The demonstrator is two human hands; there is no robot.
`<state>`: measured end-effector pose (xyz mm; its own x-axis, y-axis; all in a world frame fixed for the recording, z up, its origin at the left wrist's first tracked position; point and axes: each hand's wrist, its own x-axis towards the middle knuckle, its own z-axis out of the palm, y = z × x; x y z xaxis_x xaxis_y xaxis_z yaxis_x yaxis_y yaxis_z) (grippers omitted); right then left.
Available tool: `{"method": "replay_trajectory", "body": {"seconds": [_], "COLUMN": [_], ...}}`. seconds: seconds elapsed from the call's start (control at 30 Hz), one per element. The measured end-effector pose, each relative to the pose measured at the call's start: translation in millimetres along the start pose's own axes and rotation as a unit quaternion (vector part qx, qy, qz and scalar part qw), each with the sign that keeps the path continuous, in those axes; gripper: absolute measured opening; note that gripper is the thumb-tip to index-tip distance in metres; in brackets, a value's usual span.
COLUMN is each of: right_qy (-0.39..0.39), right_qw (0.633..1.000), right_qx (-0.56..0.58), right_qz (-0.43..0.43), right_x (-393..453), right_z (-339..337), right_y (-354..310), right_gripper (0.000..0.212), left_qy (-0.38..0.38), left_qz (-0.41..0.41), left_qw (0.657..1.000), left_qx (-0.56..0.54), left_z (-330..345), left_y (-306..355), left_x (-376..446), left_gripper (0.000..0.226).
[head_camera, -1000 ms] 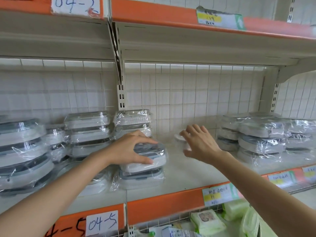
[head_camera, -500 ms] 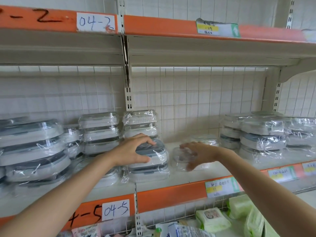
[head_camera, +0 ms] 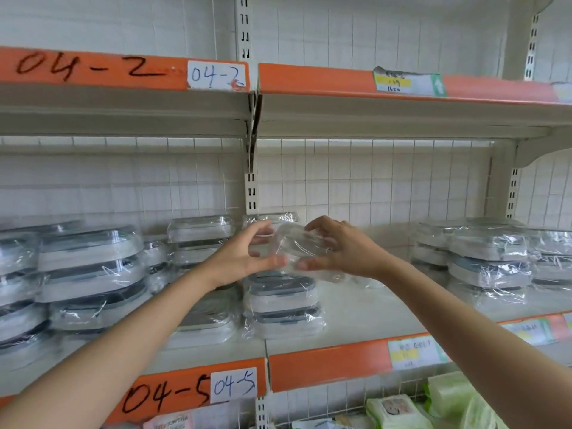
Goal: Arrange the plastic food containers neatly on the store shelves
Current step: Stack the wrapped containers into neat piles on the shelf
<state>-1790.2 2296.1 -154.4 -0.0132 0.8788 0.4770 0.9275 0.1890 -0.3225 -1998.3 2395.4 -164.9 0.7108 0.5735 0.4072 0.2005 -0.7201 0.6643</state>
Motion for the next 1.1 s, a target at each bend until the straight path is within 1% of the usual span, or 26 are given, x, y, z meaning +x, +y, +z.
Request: {"method": "replay_trajectory", "body": {"seconds": [0.03,0.07,0.13,0.2,0.23,0.3,0.33,0.4,0.5,0.57,0.63,0.7,0.8,0.87,1.0,1.1], "right_qy": [-0.003,-0.006,-0.008,-0.011,-0.018,-0.038,-0.042,-0.032,-0.001,0.023,0.034,0.037,0.016,0.006,-0.004,-0.023], "right_qw": [1.0,1.0,0.999,0.997,0.995,0.993,0.993,0.995,0.995,0.992,0.99,0.988,0.978,0.975,0.985,0.991], "right_qx": [0.0,0.002,0.02,0.06,0.075,0.082,0.079,0.067,0.081,0.102,0.112,0.13,0.195,0.215,0.164,0.121], "right_qz": [-0.016,-0.029,-0.045,-0.056,-0.062,-0.073,-0.073,-0.069,-0.063,-0.069,-0.078,-0.081,-0.074,-0.062,-0.049,-0.041], "right_x": [4.8,9.8,19.5,28.1,32.2,40.7,45.6,55.6,70.0,80.9,94.3,109.3,134.5,152.6,192.0,217.4], "right_z": [3.7,6.3,10.7,15.3,18.5,27.8,33.2,43.1,51.1,52.0,52.7,55.5,64.8,73.6,91.9,104.6], "right_y": [-10.7,-19.3,-30.6,-37.0,-39.6,-46.5,-49.8,-55.7,-65.3,-74.5,-85.9,-99.1,-119.7,-130.7,-145.4,-153.4], "right_gripper": [0.072,0.071,0.07,0.068,0.065,0.061,0.06,0.063,0.062,0.059,0.054,0.051,0.047,0.047,0.055,0.06], "left_qy": [-0.005,-0.001,0.04,0.1,0.119,0.123,0.115,0.109,0.162,0.206,0.235,0.237,0.197,0.17,0.148,0.141], "left_qz": [-0.006,-0.015,-0.032,-0.039,-0.046,-0.061,-0.063,-0.038,0.026,0.04,0.03,0.001,-0.056,-0.067,-0.043,-0.029], "left_qw": [1.0,1.0,0.998,0.994,0.992,0.99,0.991,0.989,0.96,0.938,0.92,0.907,0.905,0.912,0.92,0.927], "left_qx": [0.001,0.012,0.031,0.003,-0.013,-0.017,0.002,0.089,0.229,0.276,0.313,0.347,0.374,0.367,0.36,0.345], "left_z": [-9.2,-17.9,-33.8,-48.0,-53.9,-63.8,-67.9,-77.0,-103.9,-129.7,-154.5,-173.6,-187.4,-190.2,-195.2,-202.5], "left_y": [2.5,3.0,-2.9,-13.2,-18.2,-25.1,-27.3,-29.5,-26.0,-23.8,-28.1,-38.7,-55.6,-63.8,-73.5,-78.9], "left_x": [-3.3,-7.9,-17.5,-27.6,-32.4,-41.1,-44.4,-47.7,-50.1,-56.0,-65.3,-74.8,-85.5,-90.0,-96.4,-101.9], "left_gripper": [0.119,0.115,0.091,0.063,0.054,0.046,0.043,0.035,0.014,0.005,0.007,0.01,0.019,0.023,0.027,0.034]}}
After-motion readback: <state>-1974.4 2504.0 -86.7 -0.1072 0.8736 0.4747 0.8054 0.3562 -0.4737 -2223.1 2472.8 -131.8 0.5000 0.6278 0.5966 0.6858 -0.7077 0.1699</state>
